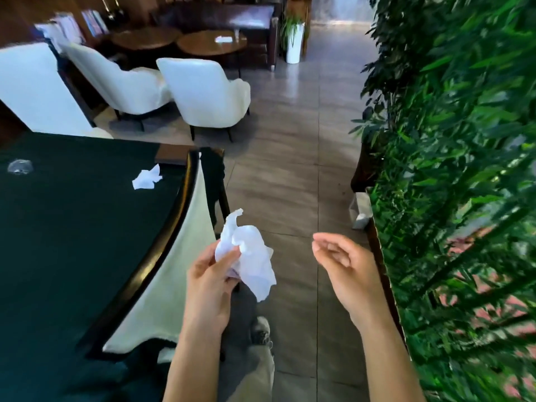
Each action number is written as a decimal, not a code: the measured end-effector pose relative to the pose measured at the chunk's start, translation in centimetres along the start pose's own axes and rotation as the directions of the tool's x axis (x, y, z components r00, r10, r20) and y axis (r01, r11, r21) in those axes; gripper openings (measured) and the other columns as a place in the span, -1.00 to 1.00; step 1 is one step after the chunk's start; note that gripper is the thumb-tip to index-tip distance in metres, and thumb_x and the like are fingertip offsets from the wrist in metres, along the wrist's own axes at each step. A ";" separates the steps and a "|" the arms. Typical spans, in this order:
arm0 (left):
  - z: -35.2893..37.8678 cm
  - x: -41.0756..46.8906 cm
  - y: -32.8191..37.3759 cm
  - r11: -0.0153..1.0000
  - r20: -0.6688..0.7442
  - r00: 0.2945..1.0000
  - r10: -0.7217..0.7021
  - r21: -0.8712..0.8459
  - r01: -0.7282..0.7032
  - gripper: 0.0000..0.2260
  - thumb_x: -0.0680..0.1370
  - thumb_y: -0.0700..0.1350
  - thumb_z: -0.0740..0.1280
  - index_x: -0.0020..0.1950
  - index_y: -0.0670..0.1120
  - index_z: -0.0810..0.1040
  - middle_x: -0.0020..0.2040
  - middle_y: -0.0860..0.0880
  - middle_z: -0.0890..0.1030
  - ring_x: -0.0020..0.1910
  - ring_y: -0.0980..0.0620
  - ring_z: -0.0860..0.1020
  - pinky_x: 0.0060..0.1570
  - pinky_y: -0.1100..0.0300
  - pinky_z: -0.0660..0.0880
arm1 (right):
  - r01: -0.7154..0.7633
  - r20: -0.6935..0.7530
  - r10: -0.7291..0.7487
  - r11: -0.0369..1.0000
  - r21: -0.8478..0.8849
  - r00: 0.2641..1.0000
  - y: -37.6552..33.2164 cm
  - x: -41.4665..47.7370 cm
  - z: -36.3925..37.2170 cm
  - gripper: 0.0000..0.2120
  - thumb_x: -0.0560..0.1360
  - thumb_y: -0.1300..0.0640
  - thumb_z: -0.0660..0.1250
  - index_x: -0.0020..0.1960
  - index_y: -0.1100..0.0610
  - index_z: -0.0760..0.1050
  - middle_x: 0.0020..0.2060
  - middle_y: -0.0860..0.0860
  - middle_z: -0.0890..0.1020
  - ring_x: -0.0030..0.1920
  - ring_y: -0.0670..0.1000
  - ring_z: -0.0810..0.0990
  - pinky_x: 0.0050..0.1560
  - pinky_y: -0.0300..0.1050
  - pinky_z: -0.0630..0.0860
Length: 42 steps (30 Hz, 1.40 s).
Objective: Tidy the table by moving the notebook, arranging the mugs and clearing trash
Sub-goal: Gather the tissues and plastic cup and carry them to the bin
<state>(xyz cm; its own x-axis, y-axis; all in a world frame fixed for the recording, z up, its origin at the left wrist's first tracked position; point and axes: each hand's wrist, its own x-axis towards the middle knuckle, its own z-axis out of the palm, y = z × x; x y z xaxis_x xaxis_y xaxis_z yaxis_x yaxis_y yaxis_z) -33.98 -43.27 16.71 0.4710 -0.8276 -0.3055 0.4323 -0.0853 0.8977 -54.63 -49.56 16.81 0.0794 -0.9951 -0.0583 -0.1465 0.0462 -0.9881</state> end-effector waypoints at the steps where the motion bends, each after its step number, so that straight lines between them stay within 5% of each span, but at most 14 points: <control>1: 0.6 1.9 0.4 1.000 0.010 1.000 0.005 -0.006 -0.005 -0.89 0.59 -0.31 0.35 0.06 -0.28 0.65 -0.20 -0.15 0.65 -0.24 -0.09 0.66 -0.17 0.10 0.58 | 0.003 -0.008 -0.003 1.000 0.001 1.000 -0.1 2.0 0.4 -0.88 0.55 0.11 0.46 0.05 -0.07 0.70 -0.13 -0.26 0.72 -0.06 -0.27 0.67 -0.06 -0.44 0.51; 5: 2.4 9.8 1.9 1.000 0.045 0.999 0.029 -0.002 -0.029 -0.87 0.59 -0.29 0.36 0.09 -0.28 0.66 0.04 -0.46 0.62 0.03 -0.38 0.67 0.00 -0.08 0.55 | 0.020 -0.020 -0.021 1.000 -0.014 1.000 -1.4 9.9 2.4 -0.87 0.55 0.13 0.46 0.06 -0.05 0.71 -0.27 -0.28 0.68 -0.10 -0.27 0.67 -0.05 -0.41 0.54; 11: 4.8 21.5 6.6 0.997 -0.002 0.999 0.035 -0.066 -0.035 -0.93 0.58 -0.32 0.37 0.02 -0.27 0.65 -0.14 -0.15 0.65 -0.06 -0.21 0.63 -0.05 0.03 0.57 | 0.062 0.010 -0.062 0.996 -0.063 0.998 -4.5 21.8 6.3 -0.85 0.56 0.13 0.45 0.07 -0.07 0.70 -0.29 -0.37 0.64 -0.14 -0.29 0.65 -0.07 -0.45 0.50; 16: 6.0 28.8 10.1 0.993 -0.053 0.995 0.086 -0.071 -0.090 -0.90 0.59 -0.33 0.34 -0.06 -0.23 0.65 -0.11 -0.16 0.64 -0.07 -0.18 0.63 -0.01 -0.02 0.54 | 0.084 0.024 -0.082 0.994 -0.069 0.996 -5.9 29.3 9.1 -0.84 0.56 0.16 0.45 0.07 -0.06 0.69 -0.25 -0.33 0.66 -0.15 -0.27 0.65 -0.06 -0.38 0.54; 20: 6.4 33.0 11.3 0.993 -0.081 0.991 0.106 -0.046 -0.110 -0.79 0.59 -0.32 0.33 -0.17 -0.14 0.69 -0.17 -0.13 0.65 -0.18 -0.09 0.66 -0.06 0.05 0.53 | 0.070 0.073 -0.064 0.994 -0.082 0.995 -6.1 34.7 11.0 -0.84 0.56 0.16 0.45 0.07 -0.05 0.70 -0.40 -0.36 0.59 -0.16 -0.29 0.64 -0.08 -0.42 0.52; 23: 6.0 36.7 12.0 0.992 -0.193 0.975 0.108 -0.041 -0.118 -0.72 0.59 -0.31 0.34 -0.22 -0.06 0.73 -0.17 -0.10 0.68 -0.18 -0.06 0.67 -0.06 0.05 0.57 | 0.062 0.114 -0.055 0.996 -0.061 0.992 -5.8 39.3 12.8 -0.85 0.56 0.17 0.45 0.05 -0.04 0.70 -0.43 -0.35 0.58 -0.18 -0.28 0.63 -0.08 -0.43 0.51; 28: 3.6 42.4 12.7 0.983 -0.431 0.896 0.107 -0.088 -0.160 -0.88 0.60 -0.30 0.33 0.08 -0.24 0.65 -0.05 -0.13 0.68 0.01 -0.18 0.63 0.04 -0.03 0.56 | 0.043 0.262 -0.035 0.999 -0.024 0.964 -5.4 47.6 17.2 -0.86 0.56 0.21 0.44 0.04 0.01 0.70 -0.21 -0.20 0.71 -0.14 -0.30 0.66 -0.11 -0.45 0.51; 33: 1.1 46.1 12.8 0.953 -0.636 0.754 0.164 -0.094 -0.287 -0.76 0.57 -0.25 0.40 0.21 -0.31 0.63 0.22 -0.25 0.57 0.04 -0.19 0.63 -0.14 0.09 0.64 | 0.041 0.559 0.020 0.994 -0.097 0.829 -6.4 55.2 23.4 -0.83 0.58 0.11 0.41 0.15 -0.05 0.66 -0.01 -0.19 0.71 0.00 -0.35 0.64 -0.09 -0.42 0.56; 42: 1.0 45.5 13.4 0.919 -0.848 0.513 0.133 -0.089 -0.385 -0.81 0.59 -0.28 0.35 0.18 -0.26 0.65 -0.03 -0.15 0.69 -0.12 -0.10 0.64 -0.20 0.16 0.62 | 0.299 0.865 -0.042 0.946 -0.127 0.501 -6.7 60.6 36.4 -0.83 0.55 0.11 0.43 0.13 0.04 0.69 -0.06 -0.14 0.73 -0.04 -0.22 0.68 -0.02 -0.38 0.56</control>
<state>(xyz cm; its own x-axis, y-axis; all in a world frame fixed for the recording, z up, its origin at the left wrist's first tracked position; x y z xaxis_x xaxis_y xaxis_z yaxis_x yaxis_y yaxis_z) -7.58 -82.65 15.14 0.9512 0.0342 -0.3068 0.2844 0.2893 0.9140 -12.91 -106.98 14.70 0.8984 -0.4250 -0.1104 -0.2401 -0.2649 -0.9339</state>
